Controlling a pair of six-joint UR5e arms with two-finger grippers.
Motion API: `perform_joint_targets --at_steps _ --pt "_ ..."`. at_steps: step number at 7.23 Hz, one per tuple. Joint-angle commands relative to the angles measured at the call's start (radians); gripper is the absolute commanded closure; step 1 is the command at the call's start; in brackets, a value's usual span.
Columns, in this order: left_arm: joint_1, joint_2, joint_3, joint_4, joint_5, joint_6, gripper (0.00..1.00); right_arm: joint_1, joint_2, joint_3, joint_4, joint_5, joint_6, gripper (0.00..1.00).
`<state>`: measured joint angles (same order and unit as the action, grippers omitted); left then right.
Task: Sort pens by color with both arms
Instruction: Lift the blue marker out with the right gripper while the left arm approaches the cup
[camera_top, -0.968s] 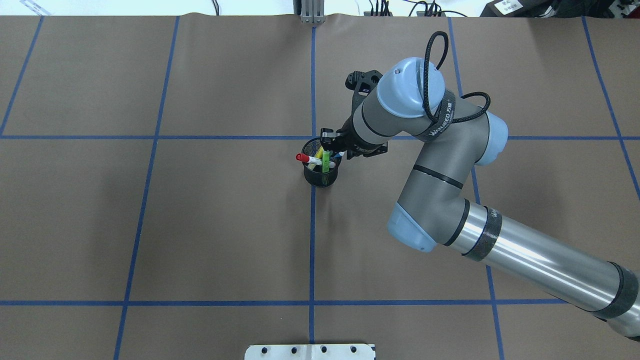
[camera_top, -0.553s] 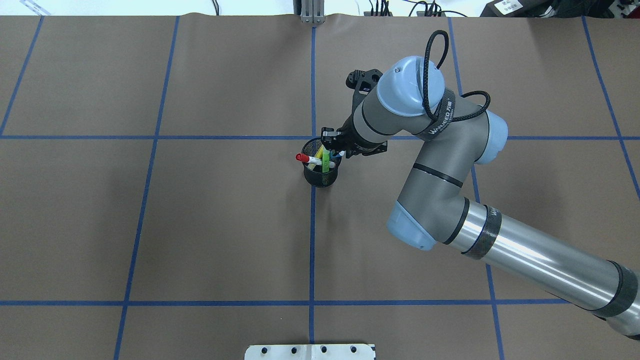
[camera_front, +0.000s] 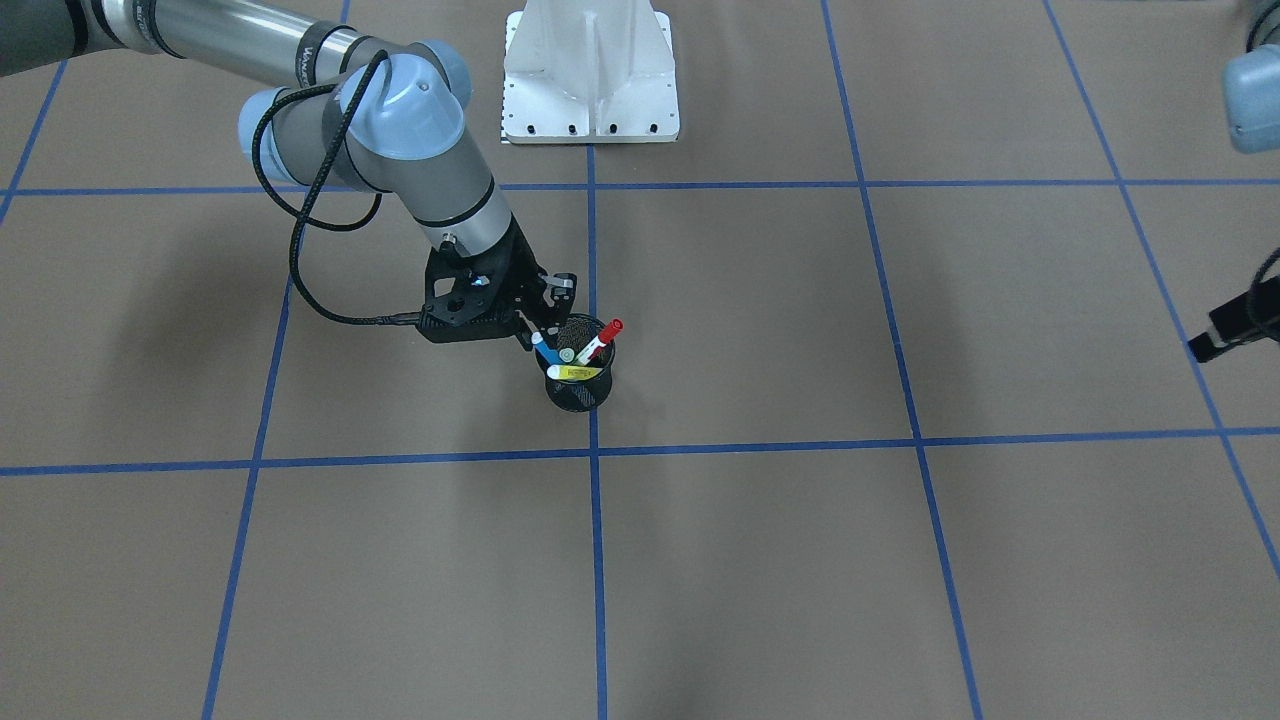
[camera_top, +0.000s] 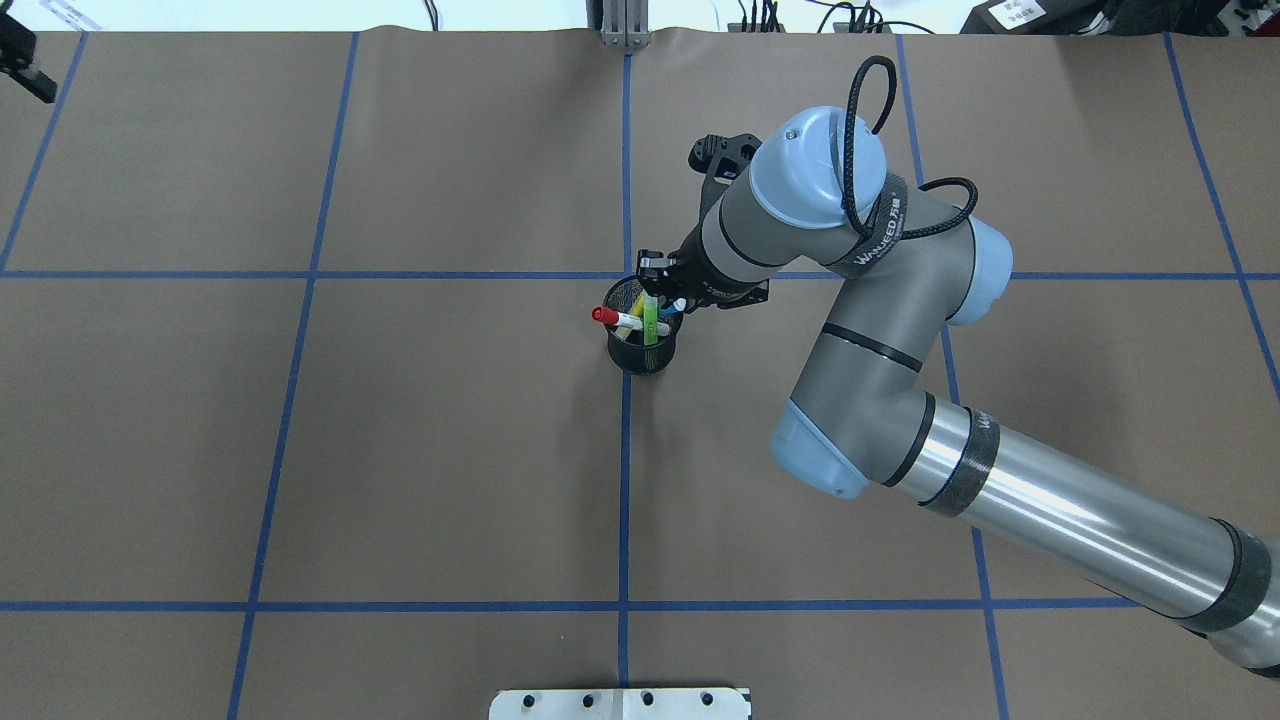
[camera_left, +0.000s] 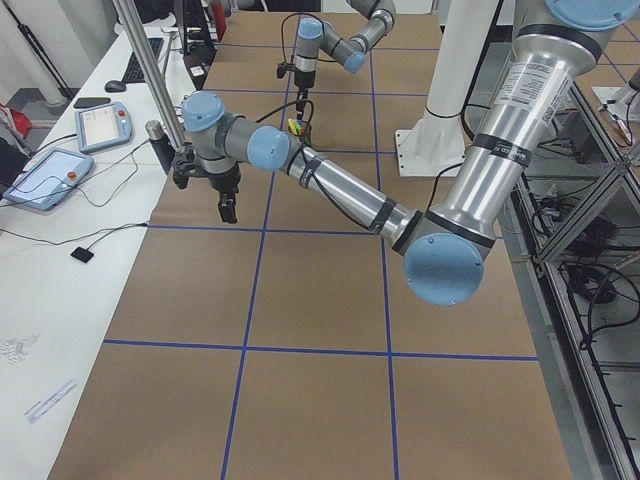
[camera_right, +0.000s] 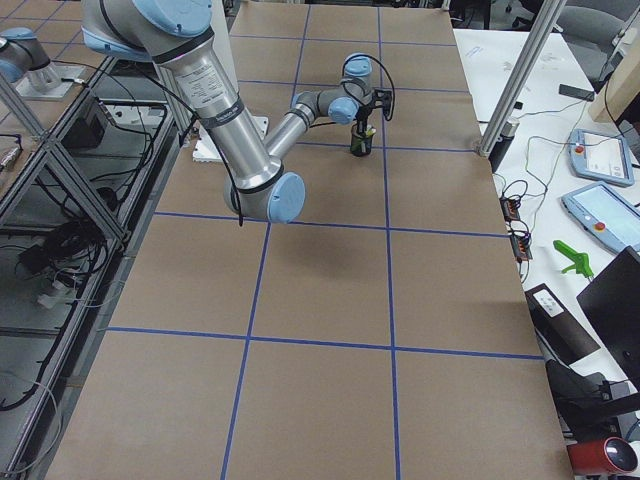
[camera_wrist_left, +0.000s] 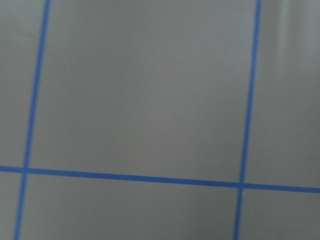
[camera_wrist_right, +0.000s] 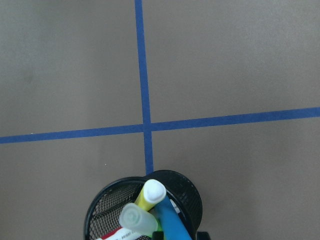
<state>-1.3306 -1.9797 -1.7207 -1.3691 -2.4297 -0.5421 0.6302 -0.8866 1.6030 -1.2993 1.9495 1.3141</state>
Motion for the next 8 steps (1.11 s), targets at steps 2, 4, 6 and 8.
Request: perform_joint_targets --at_steps 2,4,6,8 --pt "0.161 -0.033 -0.057 -0.129 -0.011 -0.307 0.01 -0.001 0.002 -0.002 0.0 0.0 0.013 0.68" --pt "0.258 -0.031 -0.056 -0.261 -0.009 -0.473 0.01 -0.001 0.005 -0.002 0.0 0.0 0.014 0.71" --pt "0.339 -0.031 -0.056 -0.393 -0.006 -0.643 0.01 0.006 0.021 -0.002 0.0 0.011 0.028 0.73" --pt "0.398 -0.042 -0.056 -0.484 0.007 -0.775 0.0 0.049 0.034 0.018 -0.003 0.087 0.045 0.73"
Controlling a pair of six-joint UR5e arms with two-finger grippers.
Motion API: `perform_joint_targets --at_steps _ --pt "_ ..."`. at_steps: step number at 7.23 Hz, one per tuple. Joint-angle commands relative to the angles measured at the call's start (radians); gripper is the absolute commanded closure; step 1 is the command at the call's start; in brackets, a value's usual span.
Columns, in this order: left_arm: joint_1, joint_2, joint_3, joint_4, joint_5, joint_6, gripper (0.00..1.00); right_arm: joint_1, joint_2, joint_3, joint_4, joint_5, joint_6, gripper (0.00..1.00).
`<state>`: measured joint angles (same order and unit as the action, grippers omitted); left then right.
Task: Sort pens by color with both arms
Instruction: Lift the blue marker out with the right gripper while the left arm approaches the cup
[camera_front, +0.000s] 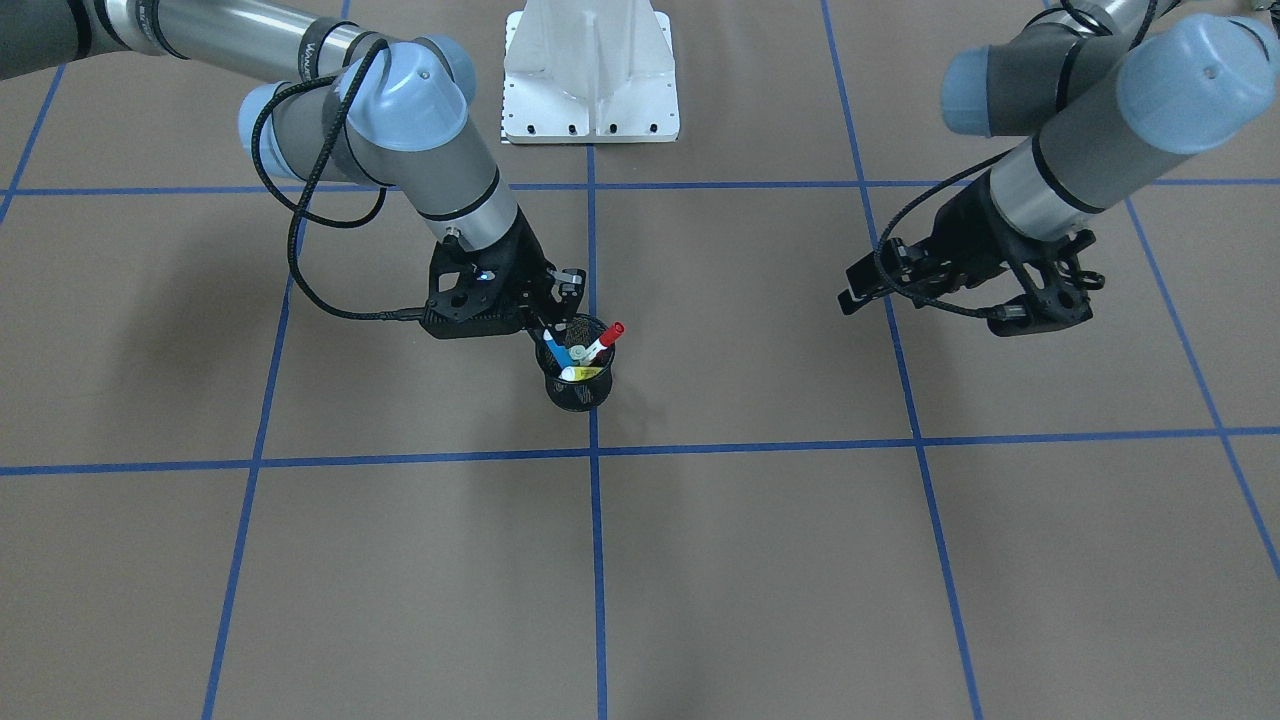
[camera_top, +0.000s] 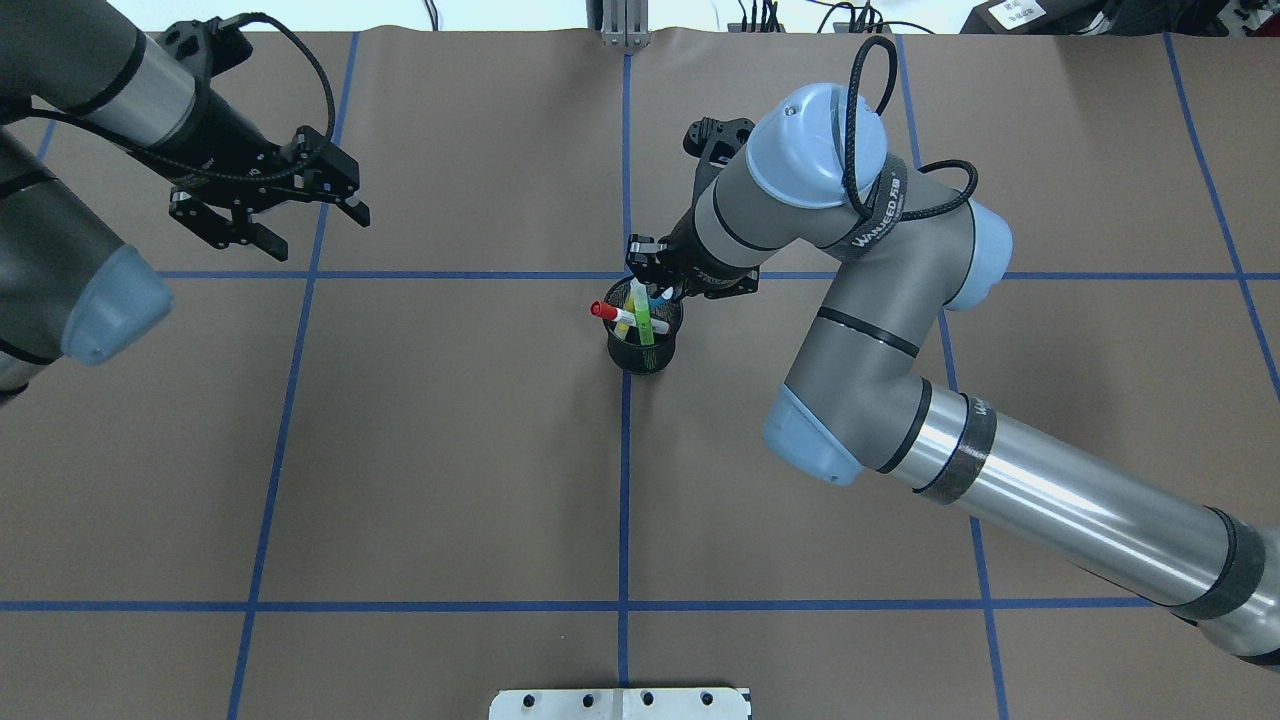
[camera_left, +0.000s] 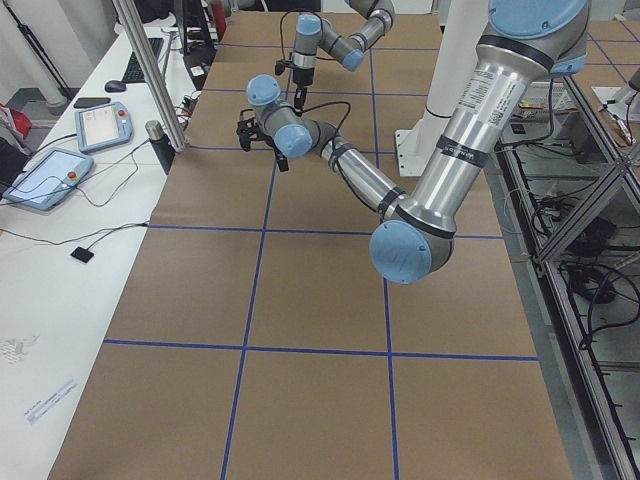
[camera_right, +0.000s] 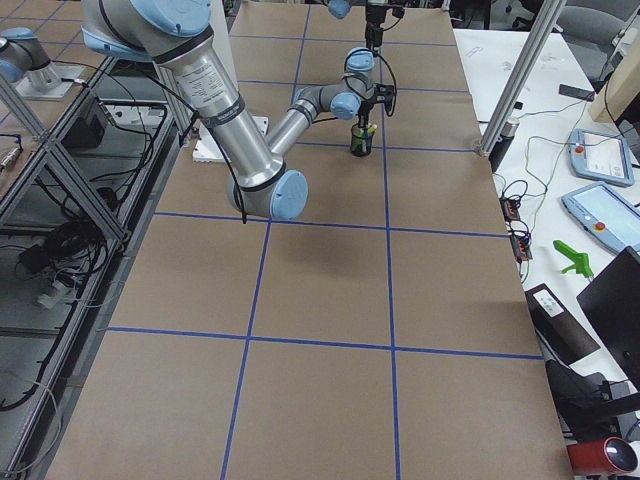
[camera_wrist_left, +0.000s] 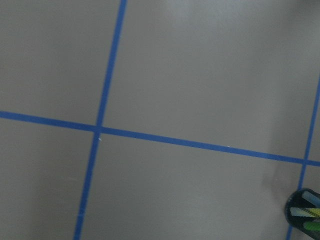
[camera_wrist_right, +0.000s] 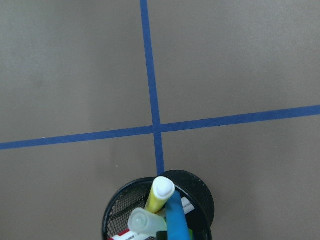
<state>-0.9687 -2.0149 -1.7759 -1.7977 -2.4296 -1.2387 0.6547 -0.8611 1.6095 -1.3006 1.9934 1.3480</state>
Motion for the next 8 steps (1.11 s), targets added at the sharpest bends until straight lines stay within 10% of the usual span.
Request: perform_joint_targets --at_steps 1,5,8 --pt "0.066 -0.034 0.003 -0.06 0.023 -0.12 0.01 0.058 0.011 0.036 -0.011 0.086 0.013 0.73" --pt "0.205 -0.134 0.033 -0.065 0.135 -0.231 0.01 0.296 -0.059 0.208 -0.134 0.251 -0.056 0.76" --pt "0.284 -0.208 0.188 -0.245 0.244 -0.349 0.01 0.319 -0.113 0.064 0.095 -0.105 -0.191 0.76"
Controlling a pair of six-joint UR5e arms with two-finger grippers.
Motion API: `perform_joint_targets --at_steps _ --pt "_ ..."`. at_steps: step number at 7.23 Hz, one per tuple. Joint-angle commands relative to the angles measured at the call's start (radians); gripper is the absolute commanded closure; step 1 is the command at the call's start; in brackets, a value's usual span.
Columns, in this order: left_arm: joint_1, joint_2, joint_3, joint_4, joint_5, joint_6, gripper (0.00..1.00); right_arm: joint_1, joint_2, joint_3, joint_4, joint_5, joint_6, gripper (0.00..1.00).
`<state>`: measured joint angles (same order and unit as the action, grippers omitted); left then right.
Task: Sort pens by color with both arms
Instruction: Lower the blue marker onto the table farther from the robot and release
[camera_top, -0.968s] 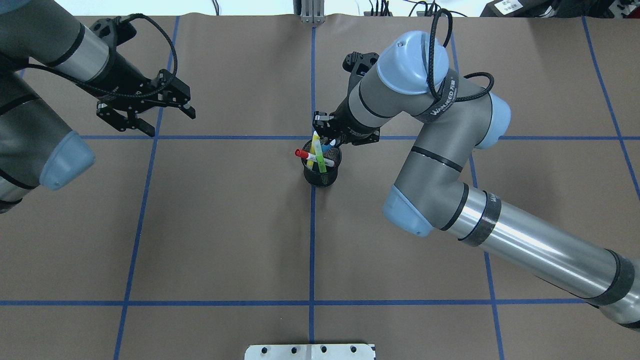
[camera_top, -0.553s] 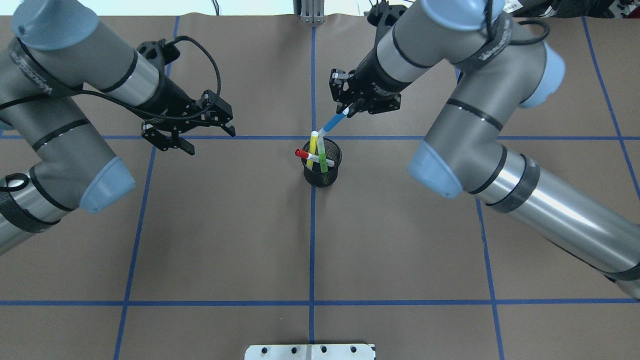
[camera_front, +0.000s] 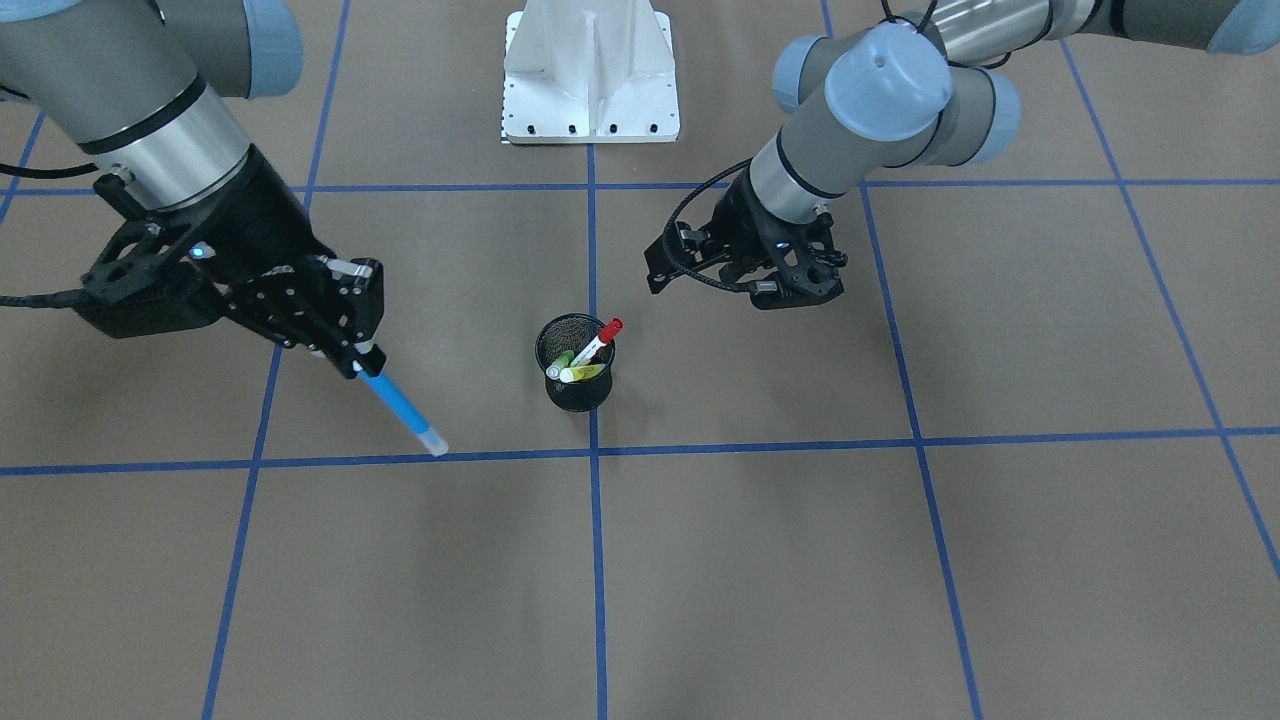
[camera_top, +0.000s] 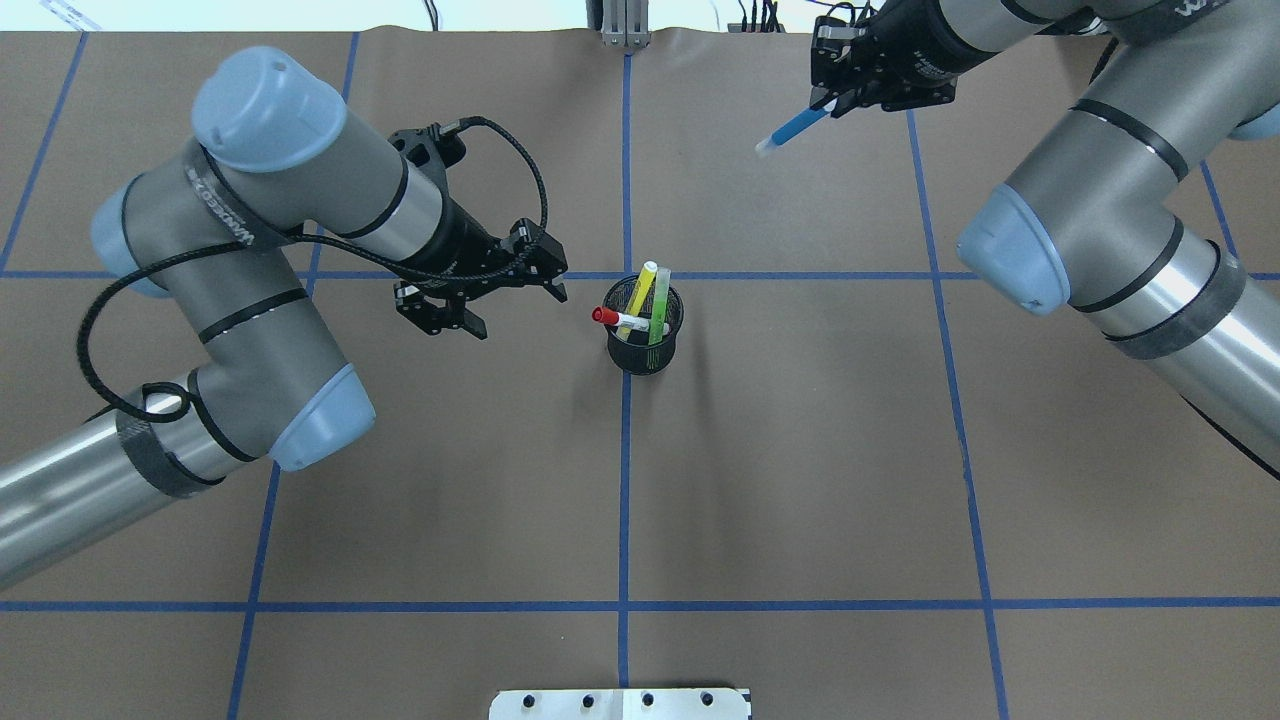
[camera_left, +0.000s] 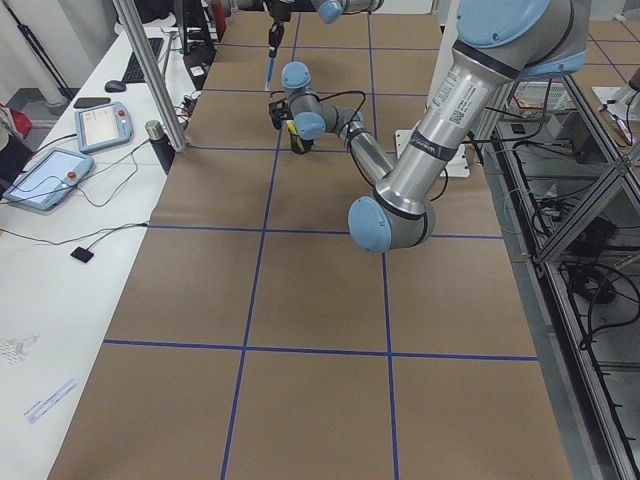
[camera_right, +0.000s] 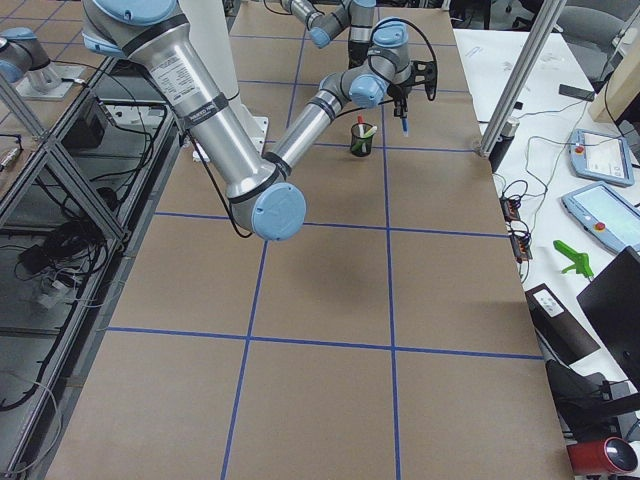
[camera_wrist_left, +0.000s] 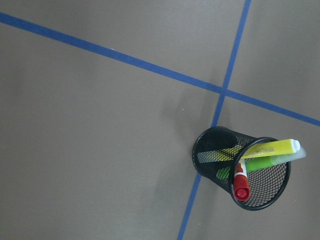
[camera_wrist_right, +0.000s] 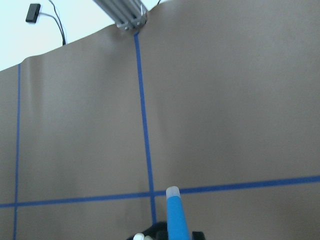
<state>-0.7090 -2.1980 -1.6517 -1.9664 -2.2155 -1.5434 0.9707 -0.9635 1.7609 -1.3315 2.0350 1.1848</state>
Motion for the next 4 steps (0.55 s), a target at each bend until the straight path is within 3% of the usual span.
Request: perform_joint_targets --at_steps 1,2,3,4 --pt "0.037 -0.049 0.091 -0.086 0.06 -0.069 0.01 -0.021 -0.006 -0.212 0.294 -0.291 -0.011 0.76" --pt "0.072 -0.061 0.096 -0.092 0.112 -0.076 0.01 -0.067 0.005 -0.335 0.457 -0.441 0.031 0.76" --pt "0.072 -0.063 0.098 -0.106 0.115 -0.078 0.01 -0.102 0.009 -0.41 0.574 -0.485 0.05 0.76" --pt "0.074 -0.066 0.104 -0.111 0.134 -0.081 0.03 -0.178 0.003 -0.423 0.603 -0.606 0.129 0.76"
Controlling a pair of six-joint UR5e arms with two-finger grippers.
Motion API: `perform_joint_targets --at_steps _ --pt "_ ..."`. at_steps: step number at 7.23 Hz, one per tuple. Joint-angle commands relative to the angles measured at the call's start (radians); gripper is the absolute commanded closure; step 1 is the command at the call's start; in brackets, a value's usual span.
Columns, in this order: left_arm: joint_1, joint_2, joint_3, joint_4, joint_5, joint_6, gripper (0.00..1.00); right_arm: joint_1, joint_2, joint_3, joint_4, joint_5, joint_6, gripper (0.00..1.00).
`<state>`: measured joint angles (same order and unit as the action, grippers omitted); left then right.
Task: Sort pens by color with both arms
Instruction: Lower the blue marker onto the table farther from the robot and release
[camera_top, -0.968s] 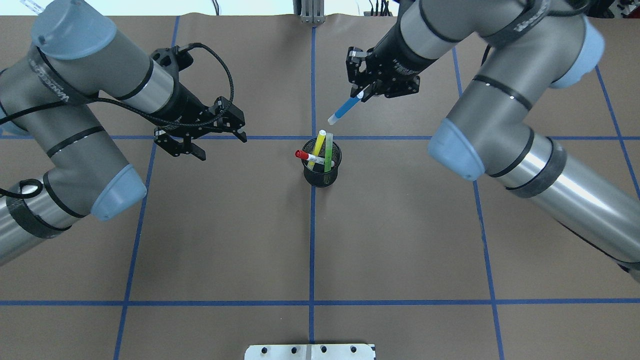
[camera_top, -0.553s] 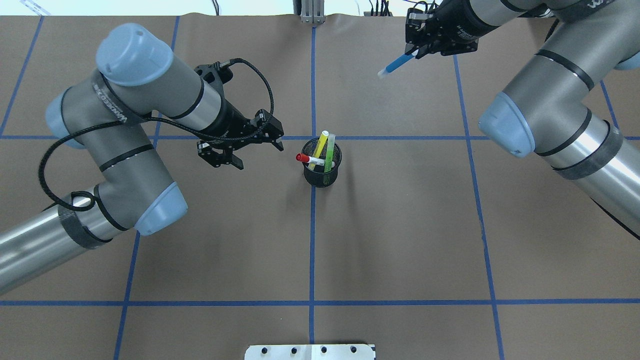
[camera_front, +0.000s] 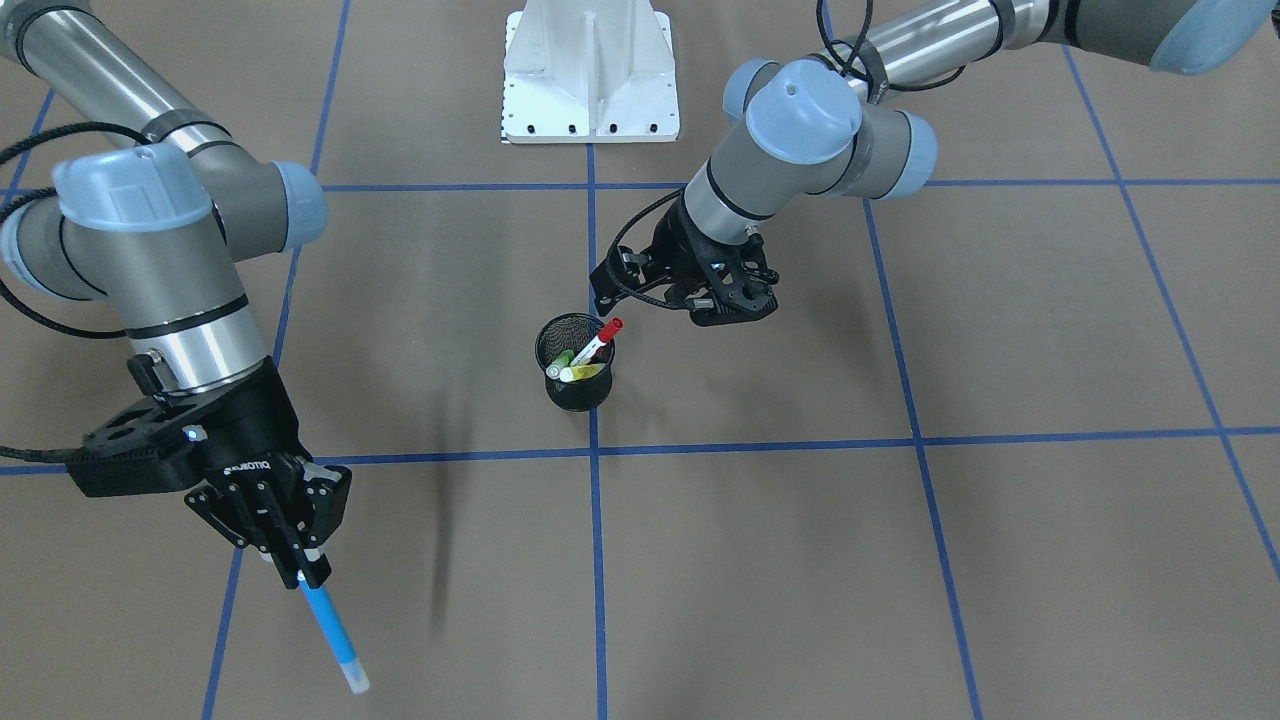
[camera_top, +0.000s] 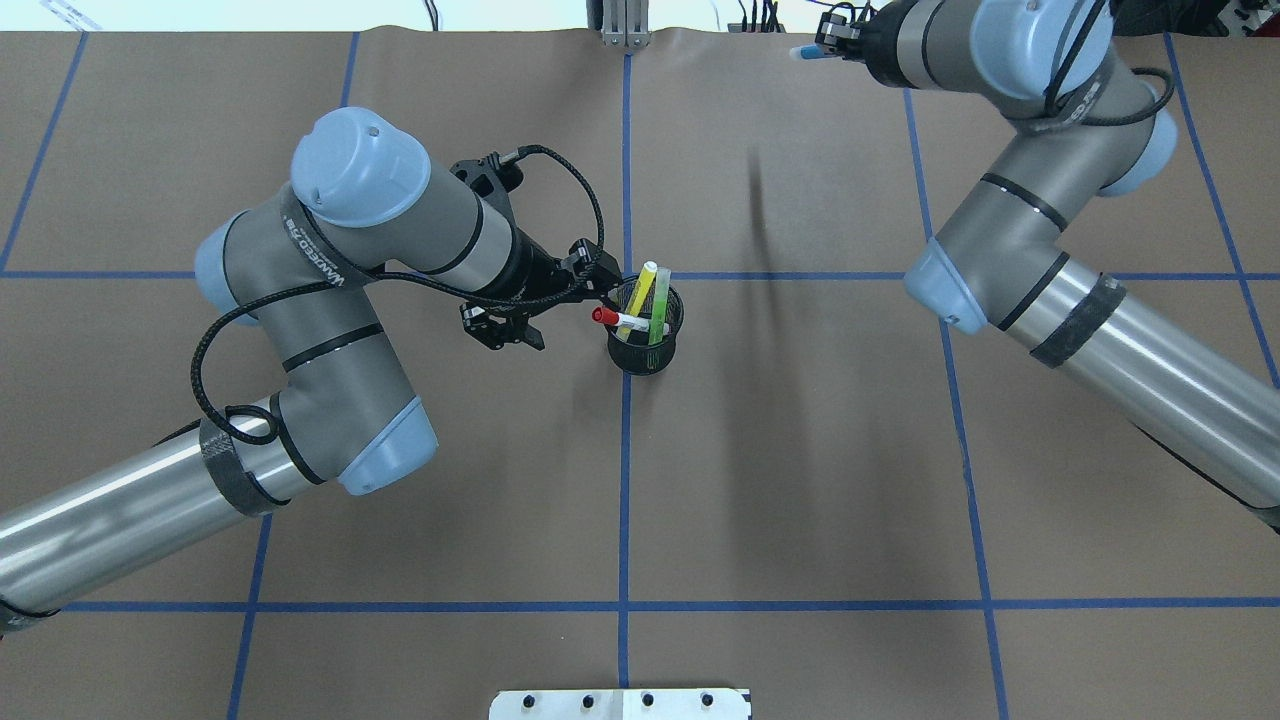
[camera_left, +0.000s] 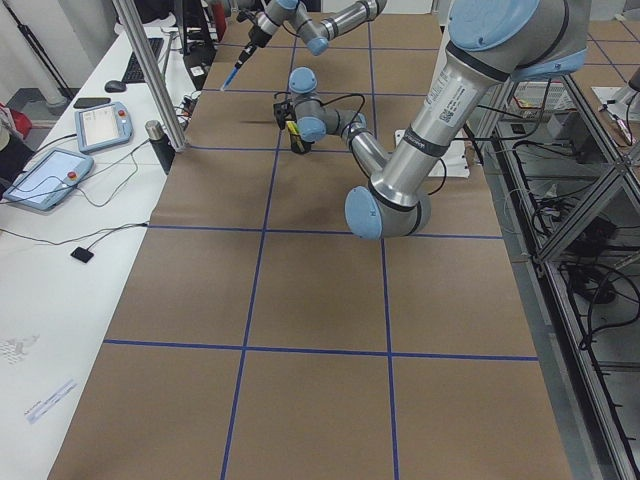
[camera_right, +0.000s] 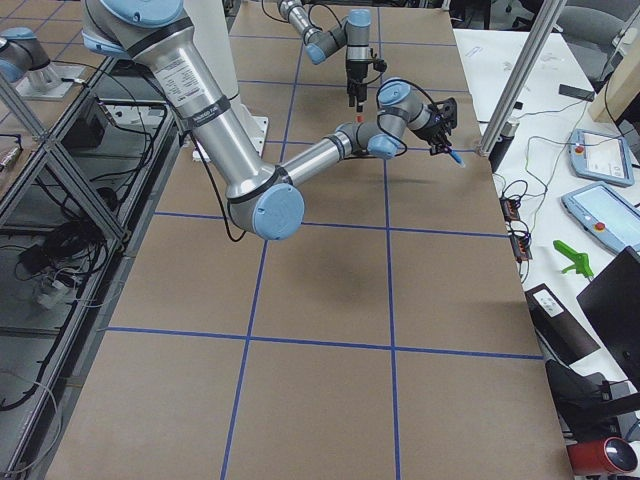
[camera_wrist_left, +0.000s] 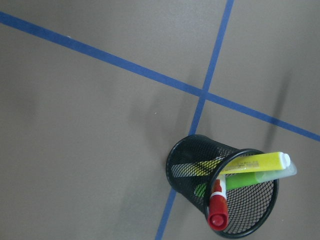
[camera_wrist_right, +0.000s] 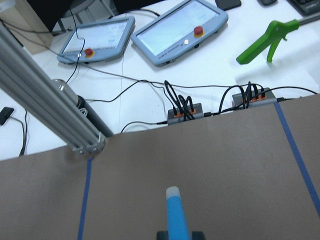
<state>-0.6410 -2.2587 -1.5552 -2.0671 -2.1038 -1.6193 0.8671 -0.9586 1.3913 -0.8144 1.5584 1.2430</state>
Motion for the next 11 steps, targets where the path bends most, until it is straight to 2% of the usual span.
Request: perform_joint_targets --at_steps 1,2,4,6,7,8,9,11 --pt "0.018 -0.007 0.024 -0.055 0.053 -0.037 0.09 -0.132 -0.005 -0.061 0.086 -0.203 0.113 0.76" --pt "0.029 -0.007 0.047 -0.106 0.079 -0.06 0.13 -0.146 -0.003 -0.067 0.086 -0.222 0.115 0.75" --pt "0.056 -0.005 0.052 -0.128 0.139 -0.086 0.24 -0.206 -0.012 -0.067 0.086 -0.296 0.141 0.75" --pt "0.06 -0.002 0.052 -0.128 0.139 -0.085 0.43 -0.25 -0.029 -0.06 0.086 -0.353 0.142 0.73" --pt "0.06 -0.001 0.05 -0.128 0.139 -0.085 0.51 -0.252 -0.028 -0.055 0.086 -0.351 0.15 0.63" --pt "0.058 -0.001 0.049 -0.133 0.142 -0.085 0.54 -0.252 -0.023 -0.055 0.084 -0.344 0.154 0.29" --pt "0.058 0.001 0.047 -0.134 0.142 -0.085 0.59 -0.231 -0.026 -0.051 0.086 -0.307 0.164 0.0" --pt "0.058 0.001 0.044 -0.134 0.151 -0.085 0.68 -0.099 -0.064 -0.006 0.083 -0.005 0.162 0.0"
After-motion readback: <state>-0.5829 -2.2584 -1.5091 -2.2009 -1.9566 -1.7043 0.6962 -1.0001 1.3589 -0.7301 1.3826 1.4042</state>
